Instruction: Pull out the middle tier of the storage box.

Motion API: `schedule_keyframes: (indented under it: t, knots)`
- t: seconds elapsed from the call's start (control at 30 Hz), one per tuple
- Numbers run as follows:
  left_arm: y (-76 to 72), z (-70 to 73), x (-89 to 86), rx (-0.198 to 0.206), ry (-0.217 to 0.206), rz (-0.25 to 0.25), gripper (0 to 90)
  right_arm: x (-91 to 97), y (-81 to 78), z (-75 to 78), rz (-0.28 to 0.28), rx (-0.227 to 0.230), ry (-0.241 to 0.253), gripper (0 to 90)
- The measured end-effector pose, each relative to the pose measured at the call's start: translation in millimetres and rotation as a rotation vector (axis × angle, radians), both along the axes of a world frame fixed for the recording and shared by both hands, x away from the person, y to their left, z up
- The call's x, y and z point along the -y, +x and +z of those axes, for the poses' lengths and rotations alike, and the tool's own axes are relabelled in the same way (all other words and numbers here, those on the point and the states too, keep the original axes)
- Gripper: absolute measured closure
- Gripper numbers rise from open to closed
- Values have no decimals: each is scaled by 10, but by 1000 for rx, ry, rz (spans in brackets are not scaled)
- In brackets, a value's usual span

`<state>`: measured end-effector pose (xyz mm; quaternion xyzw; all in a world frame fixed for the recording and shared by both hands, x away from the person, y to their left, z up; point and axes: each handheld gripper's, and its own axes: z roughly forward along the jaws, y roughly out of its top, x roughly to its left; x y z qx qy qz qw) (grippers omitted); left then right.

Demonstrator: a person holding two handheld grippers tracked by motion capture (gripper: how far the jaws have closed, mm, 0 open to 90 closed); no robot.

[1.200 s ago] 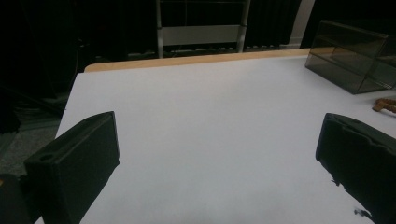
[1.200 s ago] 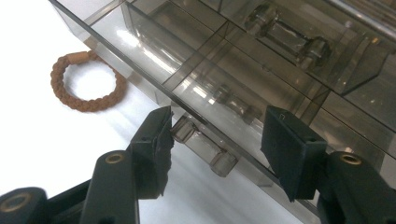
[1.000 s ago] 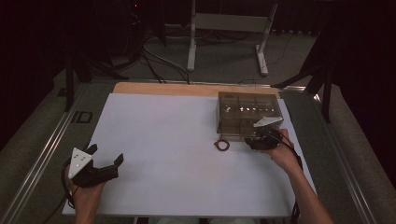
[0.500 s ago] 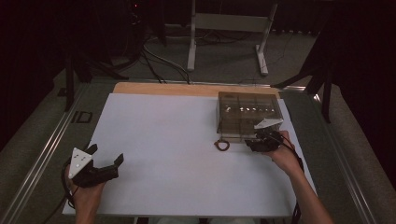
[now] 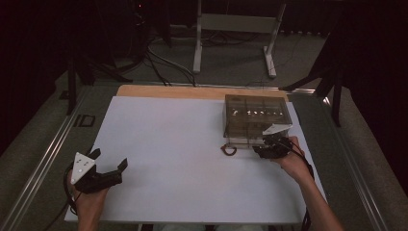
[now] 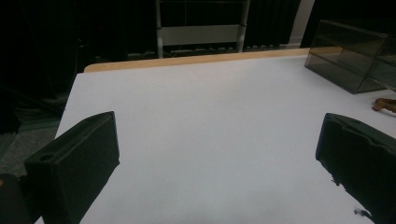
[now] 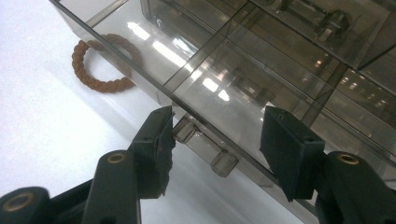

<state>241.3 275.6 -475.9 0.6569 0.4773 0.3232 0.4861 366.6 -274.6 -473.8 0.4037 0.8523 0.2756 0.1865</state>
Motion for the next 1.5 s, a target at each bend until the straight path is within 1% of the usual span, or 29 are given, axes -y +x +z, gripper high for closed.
schedule_keyframes:
  t: [0.63,0.8,0.93,1.03,1.2,1.3,1.47,1.5]
  knots:
    - [2,-2,6,-3,0,0,10,15,-97,-9,14,-4,-2,446]
    - [6,-5,8,-5,4,-3,11,18,-106,-13,10,-2,6,441]
    - [6,-4,11,-5,5,-4,10,26,-110,-14,1,1,26,433]
    - [7,-5,13,-5,5,-3,10,38,-121,-5,-6,7,50,420]
    - [10,-5,19,-6,7,-5,11,64,-149,46,-12,31,104,359]
    - [13,-8,22,-7,9,-5,10,71,-174,79,-26,52,139,291]
    - [16,-8,27,-5,9,-4,10,86,-220,106,-67,85,204,181]
    - [17,-8,27,-5,9,-4,10,90,-231,107,-81,92,213,142]
